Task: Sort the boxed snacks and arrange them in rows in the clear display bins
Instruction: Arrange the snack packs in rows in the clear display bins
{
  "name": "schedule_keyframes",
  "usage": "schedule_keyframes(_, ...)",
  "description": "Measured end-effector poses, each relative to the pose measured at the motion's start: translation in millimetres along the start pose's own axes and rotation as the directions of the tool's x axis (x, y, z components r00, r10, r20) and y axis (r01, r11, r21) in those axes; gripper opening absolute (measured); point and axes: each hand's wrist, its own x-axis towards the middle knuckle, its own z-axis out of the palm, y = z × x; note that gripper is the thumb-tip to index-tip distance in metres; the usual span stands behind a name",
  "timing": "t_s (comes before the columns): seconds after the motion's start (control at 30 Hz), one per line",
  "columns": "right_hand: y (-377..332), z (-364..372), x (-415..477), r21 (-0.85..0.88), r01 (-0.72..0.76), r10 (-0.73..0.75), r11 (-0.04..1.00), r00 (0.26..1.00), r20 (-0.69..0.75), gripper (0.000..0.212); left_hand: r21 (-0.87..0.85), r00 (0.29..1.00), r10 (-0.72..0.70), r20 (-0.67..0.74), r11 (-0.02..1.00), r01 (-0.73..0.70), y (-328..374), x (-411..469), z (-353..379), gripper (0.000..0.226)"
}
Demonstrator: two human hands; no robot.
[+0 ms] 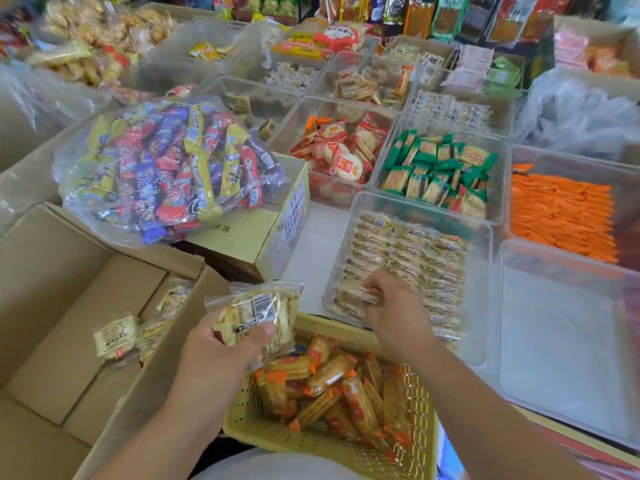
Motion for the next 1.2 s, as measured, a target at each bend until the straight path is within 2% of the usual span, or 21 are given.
schedule_keyframes(0.1, 5, 15, 6, -0.075, -0.001, 0.008, 0.997, 0.996, 0.091, 0.035, -0.035, 1.0, -0.009, 0.015, 0.999, 0.009, 0, -4, -3, 0.029)
schedule_keyframes(0.2, 5, 21, 9, -0.112, 0.067, -0.041, 0.991, 0.975, 0.219, 0.034, -0.061, 0.999, -0.035, 0.021, 0.997, 0.037, -2, -7, -5, 0.027)
schedule_keyframes(0.3, 7, 16, 14, -0.102, 0.098, -0.053, 0.99, 0.926, 0.374, 0.03, -0.079, 0.998, -0.061, 0.026, 0.995, 0.063, -2, -12, -5, 0.024)
schedule_keyframes(0.43, 10, 6, 15, -0.059, 0.067, -0.03, 0.996, 0.873, 0.488, 0.019, -0.181, 0.992, -0.104, 0.071, 0.977, 0.116, 3, -18, -4, 0.029)
schedule_keyframes(0.53, 3, 1, 12, -0.071, 0.068, -0.022, 0.995, 0.86, 0.509, 0.034, -0.317, 0.975, -0.149, 0.166, 0.928, 0.196, 8, -21, -5, 0.033)
schedule_keyframes(0.63, -9, -4, 2, -0.155, 0.174, -0.107, 0.972, 0.924, 0.367, 0.057, -0.437, 0.955, -0.175, 0.241, 0.859, 0.267, 8, -20, -10, 0.03)
schedule_keyframes(0.67, -18, -8, -6, -0.101, 0.19, -0.152, 0.977, 0.943, 0.297, 0.062, -0.476, 0.949, -0.185, 0.254, 0.831, 0.289, 8, -20, -11, 0.03)
schedule_keyframes(0.73, -39, -16, -24, 0.166, 0.175, -0.209, 0.97, 0.954, 0.213, 0.064, -0.544, 0.942, -0.189, 0.277, 0.777, 0.316, 8, -21, -14, 0.031)
schedule_keyframes(0.8, -59, -20, -42, 0.457, 0.127, -0.258, 0.88, 0.937, 0.237, 0.059, -0.542, 0.936, -0.132, 0.326, 0.785, 0.3, 11, -22, -15, 0.038)
schedule_keyframes(0.87, -69, -20, -55, 0.547, 0.128, -0.3, 0.827, 0.924, 0.237, 0.044, -0.449, 0.925, -0.081, 0.37, 0.856, 0.254, 16, -24, -13, 0.052)
schedule_keyframes(0.93, -73, -19, -62, 0.534, 0.169, -0.317, 0.828, 0.928, 0.197, 0.028, -0.399, 0.924, -0.072, 0.375, 0.888, 0.231, 18, -25, -10, 0.056)
schedule_keyframes(1.0, -70, -18, -67, 0.53, 0.215, -0.312, 0.82, 0.945, 0.1, 0.029, -0.424, 0.934, -0.075, 0.35, 0.877, 0.229, 20, -25, -8, 0.05)
schedule_keyframes(1.03, -66, -18, -68, 0.481, 0.289, -0.333, 0.828, 0.943, 0.007, 0.032, -0.449, 0.941, -0.08, 0.329, 0.864, 0.23, 22, -25, -6, 0.045)
schedule_keyframes(1.1, -57, -17, -70, 0.275, 0.483, -0.442, 0.831, 0.874, -0.199, 0.041, -0.496, 0.959, -0.116, 0.259, 0.836, 0.236, 23, -26, -2, 0.029)
schedule_keyframes(1.13, -53, -15, -70, 0.191, 0.534, -0.481, 0.824, 0.837, -0.262, 0.044, -0.516, 0.964, -0.141, 0.227, 0.822, 0.242, 22, -26, -1, 0.024)
schedule_keyframes(1.2, -47, -14, -71, 0.12, 0.556, -0.499, 0.823, 0.807, -0.315, 0.048, -0.546, 0.964, -0.162, 0.21, 0.799, 0.254, 20, -28, 1, 0.023)
